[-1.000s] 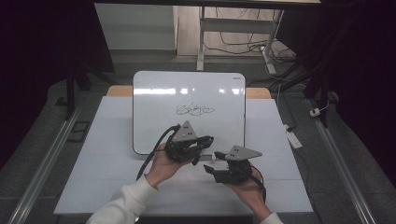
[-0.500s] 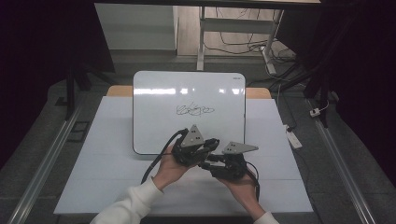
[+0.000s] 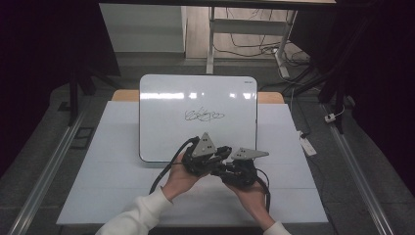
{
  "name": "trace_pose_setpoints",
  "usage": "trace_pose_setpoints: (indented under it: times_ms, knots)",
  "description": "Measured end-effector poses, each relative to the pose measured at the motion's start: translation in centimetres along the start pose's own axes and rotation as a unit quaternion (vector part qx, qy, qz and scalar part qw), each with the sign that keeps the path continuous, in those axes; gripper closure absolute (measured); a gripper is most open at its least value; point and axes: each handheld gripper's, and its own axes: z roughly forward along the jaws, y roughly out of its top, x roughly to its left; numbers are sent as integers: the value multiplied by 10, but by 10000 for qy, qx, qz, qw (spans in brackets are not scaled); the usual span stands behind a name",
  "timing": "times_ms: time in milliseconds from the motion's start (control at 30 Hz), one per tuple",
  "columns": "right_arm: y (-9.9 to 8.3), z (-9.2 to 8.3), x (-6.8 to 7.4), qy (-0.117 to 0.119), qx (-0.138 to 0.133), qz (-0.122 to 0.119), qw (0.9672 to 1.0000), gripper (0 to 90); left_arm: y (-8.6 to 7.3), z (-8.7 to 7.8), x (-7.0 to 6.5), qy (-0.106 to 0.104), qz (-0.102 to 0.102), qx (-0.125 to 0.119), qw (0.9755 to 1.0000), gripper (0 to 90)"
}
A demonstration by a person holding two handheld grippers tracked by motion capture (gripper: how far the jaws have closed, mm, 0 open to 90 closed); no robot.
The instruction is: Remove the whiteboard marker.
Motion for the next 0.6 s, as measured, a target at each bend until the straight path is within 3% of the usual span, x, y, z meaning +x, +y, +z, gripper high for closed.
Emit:
trace_pose_setpoints:
  times_ms: [300,600]
  knots:
    - [-2,-1,-5,-62,3,182,9998,765,-1,2,-6,58,119,18,9999,809]
    - [-4,0,-6,-131,15,142,9998,772,-1,4,-10,62,140,46,9999,800]
